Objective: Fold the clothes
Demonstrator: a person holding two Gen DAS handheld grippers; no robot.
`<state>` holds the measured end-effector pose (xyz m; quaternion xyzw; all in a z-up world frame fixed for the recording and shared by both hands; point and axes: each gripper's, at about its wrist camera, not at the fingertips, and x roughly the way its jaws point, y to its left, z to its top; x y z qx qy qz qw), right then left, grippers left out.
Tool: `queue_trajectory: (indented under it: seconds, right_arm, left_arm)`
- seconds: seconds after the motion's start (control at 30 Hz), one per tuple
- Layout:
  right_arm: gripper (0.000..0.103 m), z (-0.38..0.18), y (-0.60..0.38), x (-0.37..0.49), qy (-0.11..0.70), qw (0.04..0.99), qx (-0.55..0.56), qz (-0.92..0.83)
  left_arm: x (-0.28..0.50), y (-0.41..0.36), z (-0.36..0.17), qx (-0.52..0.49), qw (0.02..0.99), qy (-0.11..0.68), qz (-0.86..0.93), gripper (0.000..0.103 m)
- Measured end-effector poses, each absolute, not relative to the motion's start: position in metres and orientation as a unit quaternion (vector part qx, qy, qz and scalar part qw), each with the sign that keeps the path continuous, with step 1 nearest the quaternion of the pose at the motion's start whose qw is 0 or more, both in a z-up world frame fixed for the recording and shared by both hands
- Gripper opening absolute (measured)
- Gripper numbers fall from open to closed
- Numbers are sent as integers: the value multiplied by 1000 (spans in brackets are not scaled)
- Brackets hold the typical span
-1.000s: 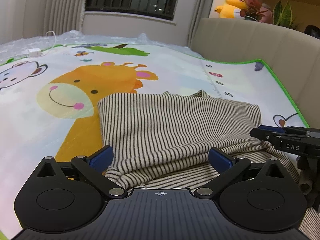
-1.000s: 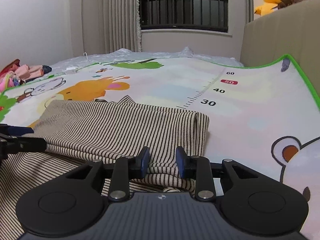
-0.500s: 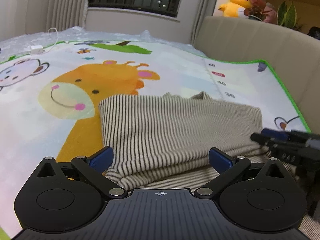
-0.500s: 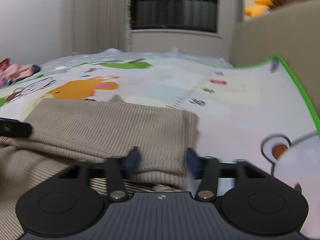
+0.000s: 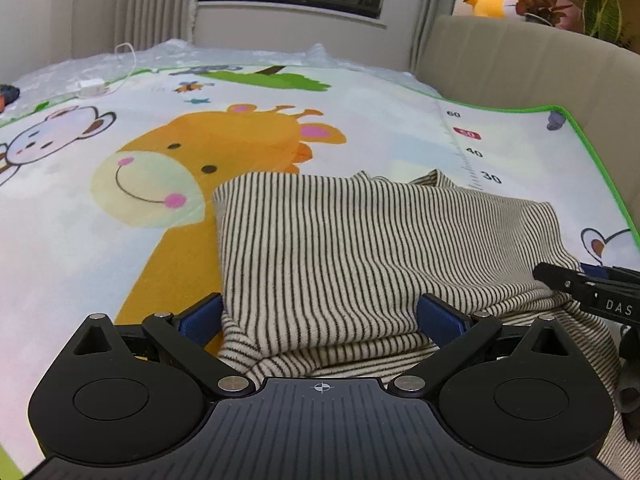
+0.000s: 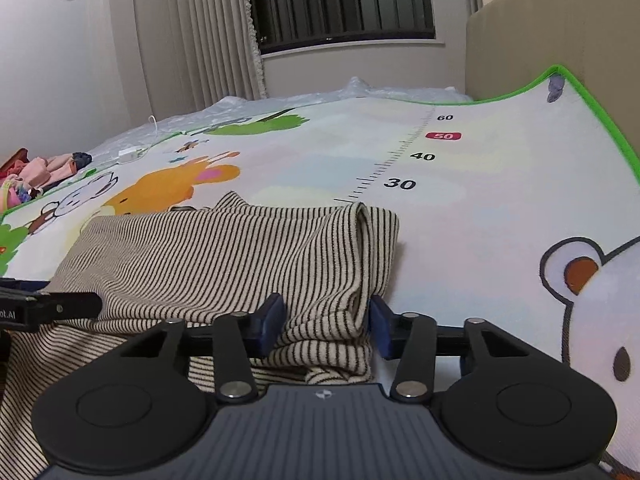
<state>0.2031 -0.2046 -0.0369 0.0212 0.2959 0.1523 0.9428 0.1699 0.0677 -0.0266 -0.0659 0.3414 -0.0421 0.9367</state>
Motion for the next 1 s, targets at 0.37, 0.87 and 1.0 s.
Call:
queue_trajectory:
  seconds: [0.37, 0.87, 1.0]
  right_arm:
    - [47, -39, -203, 222, 294, 946, 22, 135]
    - [59, -23, -212, 203, 294, 951, 3, 96]
    - [52, 3, -209, 194, 266, 960, 2, 83]
  left_arm:
    - [191, 65, -30, -65, 938, 339, -42, 103]
    - [183, 75, -33, -95, 943, 316, -53, 103]
    - [184, 79, -34, -108, 942, 313, -57, 103]
